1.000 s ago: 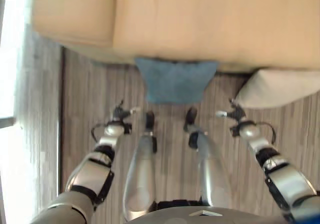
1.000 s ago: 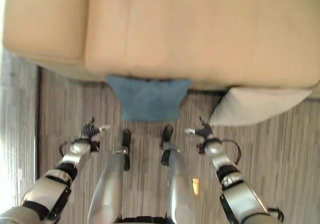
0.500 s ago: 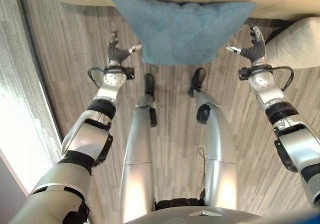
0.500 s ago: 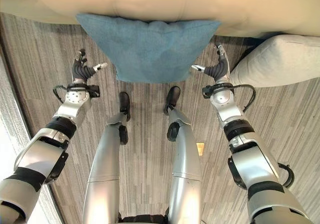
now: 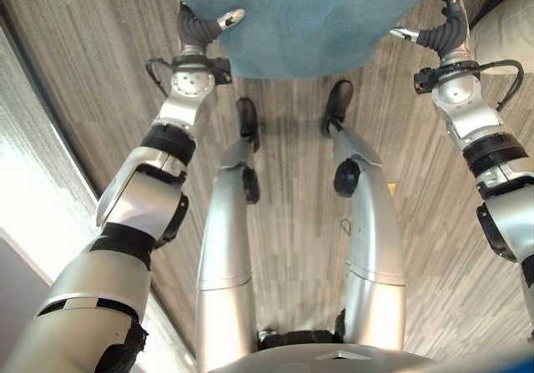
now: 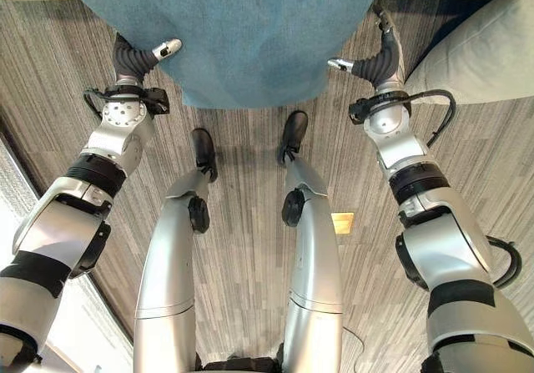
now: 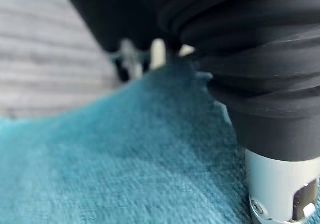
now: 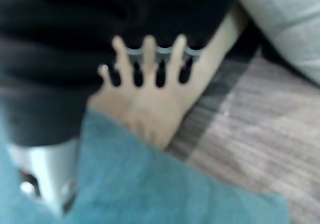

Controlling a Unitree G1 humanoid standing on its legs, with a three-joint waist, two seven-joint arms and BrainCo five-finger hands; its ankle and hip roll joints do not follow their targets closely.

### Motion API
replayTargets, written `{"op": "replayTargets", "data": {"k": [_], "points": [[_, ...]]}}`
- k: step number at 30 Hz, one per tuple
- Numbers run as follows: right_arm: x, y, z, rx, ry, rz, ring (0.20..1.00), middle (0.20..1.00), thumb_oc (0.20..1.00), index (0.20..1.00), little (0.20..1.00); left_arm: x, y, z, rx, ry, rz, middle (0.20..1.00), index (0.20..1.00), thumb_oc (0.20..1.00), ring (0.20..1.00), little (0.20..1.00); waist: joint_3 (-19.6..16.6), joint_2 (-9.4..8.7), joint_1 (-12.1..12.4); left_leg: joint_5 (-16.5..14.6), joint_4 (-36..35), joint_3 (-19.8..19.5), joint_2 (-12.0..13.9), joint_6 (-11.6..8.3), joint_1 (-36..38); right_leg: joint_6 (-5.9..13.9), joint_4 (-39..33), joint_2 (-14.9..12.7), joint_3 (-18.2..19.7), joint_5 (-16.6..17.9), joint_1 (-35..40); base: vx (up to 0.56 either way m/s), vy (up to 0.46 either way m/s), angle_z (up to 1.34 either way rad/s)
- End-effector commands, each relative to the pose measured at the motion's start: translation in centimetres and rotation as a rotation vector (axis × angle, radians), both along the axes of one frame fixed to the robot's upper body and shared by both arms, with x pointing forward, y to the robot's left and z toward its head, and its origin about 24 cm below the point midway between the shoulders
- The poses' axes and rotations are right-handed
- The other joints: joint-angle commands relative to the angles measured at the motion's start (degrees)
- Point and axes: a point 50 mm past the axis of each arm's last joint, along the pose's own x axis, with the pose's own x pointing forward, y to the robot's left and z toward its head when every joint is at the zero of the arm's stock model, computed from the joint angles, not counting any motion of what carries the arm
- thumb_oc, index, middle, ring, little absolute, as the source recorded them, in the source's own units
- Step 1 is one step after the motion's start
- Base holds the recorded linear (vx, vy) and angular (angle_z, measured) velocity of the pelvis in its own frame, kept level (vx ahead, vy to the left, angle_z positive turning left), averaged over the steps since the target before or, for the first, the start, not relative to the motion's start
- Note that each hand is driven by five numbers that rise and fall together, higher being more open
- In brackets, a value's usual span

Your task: Pick up all the scattered cushions and arrange them neatly on the sofa.

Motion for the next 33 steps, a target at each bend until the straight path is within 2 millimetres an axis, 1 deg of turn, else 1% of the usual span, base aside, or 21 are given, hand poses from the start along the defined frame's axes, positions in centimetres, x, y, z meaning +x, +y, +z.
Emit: {"op": "replayTargets", "data": {"k": [1, 3, 4, 5, 6, 9, 10, 12, 13, 14, 15, 16, 17, 21, 23, 25, 27, 30, 31, 33], "points": [[0.2, 1.5, -2.4, -0.025, 0.050, 0.050, 1.000, 1.000, 1.000, 1.000, 1.000, -0.3, -0.7, -2.5, -0.028, 0.016, -0.025, 1.000, 1.000, 1.000, 1.000, 1.000, -6.89, 3.79, -1.40, 4.38, -6.41, -3.34, 0.81, -1.76, -0.42, 7.69, 5.63, 0.20, 3.68, -5.93, 1.12, 0.01, -0.040, 0.04], [0.3, 2.4, -1.8, -0.032, 0.034, 0.069, 1.000, 1.000, 1.000, 1.000, 1.000, -0.3, -1.3, -2.0, -0.025, -0.001, -0.037, 1.000, 1.000, 1.000, 1.000, 1.000, -6.71, 4.04, -1.27, 4.58, -6.56, -3.54, 0.81, -1.83, -0.60, 7.82, 5.88, 0.28, 3.79, -5.92, 0.72, 0.00, -0.016, 0.01], [0.3, 2.4, -1.8, -0.032, 0.034, 0.069, 1.000, 1.000, 1.000, 1.000, 1.000, -0.3, -1.3, -2.0, -0.025, -0.001, -0.037, 1.000, 1.000, 1.000, 1.000, 1.000, -6.71, 4.04, -1.28, 4.58, -6.56, -3.54, 0.81, -1.83, -0.60, 7.82, 5.89, 0.28, 3.79, -5.93, 0.72, 0.00, -0.040, 0.00], [0.7, 3.6, -0.9, -0.039, 0.023, 0.088, 1.000, 1.000, 1.000, 1.000, 1.000, -0.2, -2.2, -1.2, -0.026, -0.021, -0.057, 1.000, 1.000, 1.000, 1.000, 1.000, -6.44, 4.40, -0.70, 4.79, -6.34, -3.68, 0.52, -1.76, -1.23, 7.87, 6.48, 0.32, 3.74, -5.91, 0.01, 0.00, -0.035, 0.00], [0.7, 3.6, -0.9, -0.039, 0.023, 0.088, 1.000, 1.000, 1.000, 1.000, 1.000, -0.2, -2.2, -1.2, -0.027, -0.021, -0.056, 1.000, 1.000, 1.000, 1.000, 1.000, -6.44, 4.41, -0.71, 4.79, -6.33, -3.68, 0.52, -1.76, -1.24, 7.87, 6.49, 0.32, 3.74, -5.92, 0.00, 0.00, -0.045, 0.01], [0.9, 5.4, 0.1, -0.038, 0.006, 0.124, 1.000, 1.000, 1.000, 1.000, 1.000, -0.2, -3.6, -0.1, -0.037, -0.054, -0.085, 1.000, 1.000, 1.000, 1.000, 1.000, -6.10, 4.89, -0.08, 5.09, -5.91, -3.83, 0.36, -1.72, -2.36, 7.91, 7.30, 0.11, 3.60, -5.90, -1.11, 0.00, -0.002, 0.02], [0.9, 6.2, 0.3, -0.035, -0.001, 0.142, 1.000, 1.000, 1.000, 1.000, 1.000, -0.2, -3.9, 0.0, -0.038, -0.056, -0.093, 1.000, 1.000, 1.000, 1.000, 1.000, -6.10, 4.96, -0.01, 5.15, -5.79, -3.87, 0.30, -1.70, -2.59, 7.91, 7.48, 0.05, 3.56, -5.92, -1.38, 0.00, -0.002, 0.08], [1.0, 9.2, 0.8, -0.022, -0.008, 0.219, 1.000, 1.000, 1.000, 1.000, 1.000, -0.2, -4.6, 1.3, -0.046, -0.085, -0.108, 1.000, 1.000, 1.000, 1.000, 1.000, -6.08, 5.05, 0.30, 5.34, -5.02, -3.95, 0.06, -1.63, -3.93, 7.90, 8.22, 0.11, 3.42, -5.84, -2.61, 0.01, 0.012, 0.05], [0.9, 9.7, 1.1, -0.024, -0.015, 0.233, 0.573, 0.573, 0.573, 0.573, 0.573, -0.2, -4.8, 1.7, -0.053, -0.096, -0.115, 0.865, 0.865, 0.865, 0.865, 0.865, -6.16, 5.04, 0.33, 5.40, -4.94, -4.05, -0.02, -1.61, -4.36, 7.93, 8.36, 0.07, 3.42, -5.85, -2.90, 0.00, 0.000, 0.00], [0.7, 10.7, 1.4, -0.027, -0.026, 0.270, 0.200, 0.200, 0.200, 0.200, 0.200, -0.4, -5.1, 2.1, -0.064, -0.114, -0.139, 0.256, 0.256, 0.256, 0.256, 0.256, -6.36, 4.84, 0.37, 5.44, -4.83, -4.15, -0.17, -1.56, -4.77, 7.92, 8.42, 0.11, 3.32, -5.82, -3.13, 0.00, 0.000, 0.00], [0.7, 10.7, 1.3, -0.027, -0.026, 0.270, 0.200, 0.200, 0.200, 0.200, 0.200, -0.4, -5.1, 2.1, -0.064, -0.114, -0.139, 0.200, 0.200, 0.200, 0.200, 0.200, -6.41, 4.84, 0.36, 5.44, -4.82, -4.16, -0.17, -1.56, -4.81, 7.92, 8.42, 0.11, 3.31, -5.82, -3.16, 0.03, 0.011, 0.03], [0.3, 11.7, 1.7, -0.010, -0.053, 0.316, 0.200, 0.200, 0.200, 0.200, 0.200, -0.9, -5.5, 2.6, -0.091, -0.156, -0.184, 0.200, 0.200, 0.200, 0.200, 0.200, -6.91, 4.71, 0.38, 5.44, -4.59, -4.37, -0.32, -1.52, -5.35, 7.85, 8.68, 0.18, 3.16, -5.91, -3.69, 0.03, 0.010, 0.04], [0.1, 11.8, 1.7, -0.007, -0.059, 0.326, 0.200, 0.200, 0.200, 0.200, 0.200, -1.0, -5.5, 2.5, -0.101, -0.162, -0.190, 0.200, 0.200, 0.200, 0.200, 0.200, -7.15, 4.66, 0.46, 5.46, -4.60, -4.46, -0.39, -1.51, -5.49, 7.80, 8.73, 0.20, 2.95, -6.00, -3.80, 0.03, 0.010, 0.03], [-0.3, 11.9, 2.0, 0.002, -0.088, 0.348, 0.200, 0.200, 0.200, 0.200, 0.200, -1.5, -5.9, 2.5, -0.127, -0.190, -0.220, 0.200, 0.200, 0.200, 0.200, 0.200, -7.93, 4.54, 0.62, 5.53, -4.55, -4.59, -0.61, -1.55, -5.73, 7.79, 8.79, 0.43, 2.84, -6.05, -3.81, 0.00, 0.000, 0.00], [-0.6, 11.6, 2.0, -0.001, -0.107, 0.357, 0.200, 0.200, 0.200, 0.200, 0.200, -1.8, -6.0, 2.1, -0.132, -0.201, -0.238, 0.200, 0.200, 0.200, 0.200, 0.200, -8.39, 4.47, 0.70, 5.62, -4.89, -4.68, -0.60, -1.54, -5.50, 7.81, 8.48, 0.45, 2.59, -6.02, -3.64, 0.00, 0.000, 0.00], [-1.0, 11.1, 1.8, 0.000, -0.121, 0.362, 0.200, 0.200, 0.200, 0.200, 0.200, -2.2, -6.1, 1.4, -0.138, -0.207, -0.253, 0.200, 0.200, 0.200, 0.200, 0.200, -8.94, 4.38, 0.71, 5.79, -5.82, -4.81, -0.50, -1.62, -4.88, 7.89, 7.84, 0.59, 2.28, -6.03, -2.85, 0.00, 0.000, 0.00], [-1.2, 10.6, 1.3, -0.001, -0.126, 0.362, 0.200, 0.200, 0.200, 0.200, 0.200, -2.5, -6.3, 0.4, -0.142, -0.195, -0.269, 0.200, 0.200, 0.200, 0.200, 0.200, -9.57, 4.30, 0.73, 5.92, -6.89, -4.83, -0.36, -1.60, -3.79, 7.85, 7.16, 0.80, 2.02, -6.06, -1.79, 0.00, 0.000, 0.00], [-1.7, 9.2, 0.1, 0.002, -0.120, 0.349, 0.200, 0.200, 0.200, 0.200, 0.200, -3.2, -6.5, -1.6, -0.145, -0.170, -0.290, 0.200, 0.200, 0.200, 0.200, 0.200, -10.45, 4.44, 0.76, 6.44, -9.62, -4.93, -0.10, -1.90, -0.32, 7.80, 5.41, 1.04, 1.25, -6.12, 1.64, 0.00, -0.004, 0.01], [-1.8, 8.7, -0.5, 0.018, -0.114, 0.344, 0.200, 0.200, 0.200, 0.200, 0.200, -3.5, -6.5, -2.0, -0.136, -0.172, -0.298, 0.200, 0.200, 0.200, 0.200, 0.200, -10.58, 4.54, 0.76, 6.62, -10.38, -5.05, 0.08, -2.04, 0.59, 7.87, 4.97, 1.04, 1.13, -6.12, 2.51, 0.00, -0.017, 0.04], [-2.6, 8.0, -1.6, 0.062, -0.122, 0.360, 0.200, 0.200, 0.200, 0.200, 0.200, -4.2, -6.4, -3.3, -0.156, -0.162, -0.309, 0.200, 0.200, 0.200, 0.200, 0.200, -10.68, 4.65, 0.71, 6.99, -12.60, -5.16, 0.35, -2.31, 3.76, 7.87, 3.55, 1.10, 0.65, -6.19, 5.46, 0.00, -0.020, 0.04]]}}
